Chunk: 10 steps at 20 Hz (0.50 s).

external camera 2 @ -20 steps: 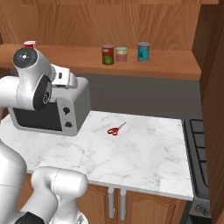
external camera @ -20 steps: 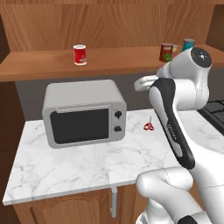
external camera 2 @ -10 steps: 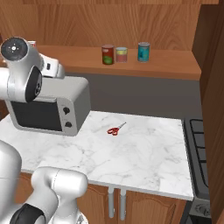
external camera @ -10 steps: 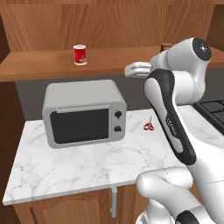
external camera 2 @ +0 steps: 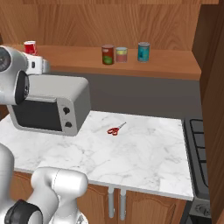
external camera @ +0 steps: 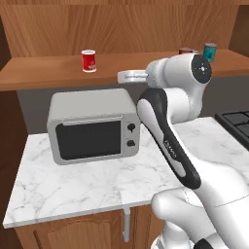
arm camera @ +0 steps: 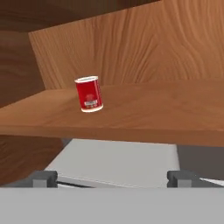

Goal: Stack two cans on top of the other two cans in the cabinet.

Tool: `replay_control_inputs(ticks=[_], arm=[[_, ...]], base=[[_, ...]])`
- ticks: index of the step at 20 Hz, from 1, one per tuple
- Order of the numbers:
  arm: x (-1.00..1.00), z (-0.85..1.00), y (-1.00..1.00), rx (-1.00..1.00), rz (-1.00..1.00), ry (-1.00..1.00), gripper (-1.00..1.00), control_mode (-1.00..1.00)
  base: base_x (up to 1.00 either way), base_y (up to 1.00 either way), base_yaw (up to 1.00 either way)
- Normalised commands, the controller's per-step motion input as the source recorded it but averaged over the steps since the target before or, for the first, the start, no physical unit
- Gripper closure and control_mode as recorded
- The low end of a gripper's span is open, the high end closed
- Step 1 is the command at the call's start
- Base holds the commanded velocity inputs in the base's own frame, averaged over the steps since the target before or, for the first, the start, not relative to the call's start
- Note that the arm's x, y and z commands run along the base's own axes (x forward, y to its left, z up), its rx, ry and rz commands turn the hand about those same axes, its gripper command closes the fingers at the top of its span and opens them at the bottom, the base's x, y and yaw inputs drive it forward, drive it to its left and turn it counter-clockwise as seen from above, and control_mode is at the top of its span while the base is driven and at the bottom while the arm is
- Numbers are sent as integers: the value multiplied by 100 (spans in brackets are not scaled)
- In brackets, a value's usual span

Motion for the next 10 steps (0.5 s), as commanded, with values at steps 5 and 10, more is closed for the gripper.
replay_control_inputs(ticks=[5,10], arm=[[33,28,37,0,16,3,-100,-100],[34,16,34,-3,13,1,-100,-100]], base=[[0,0,0],[0,0,0]])
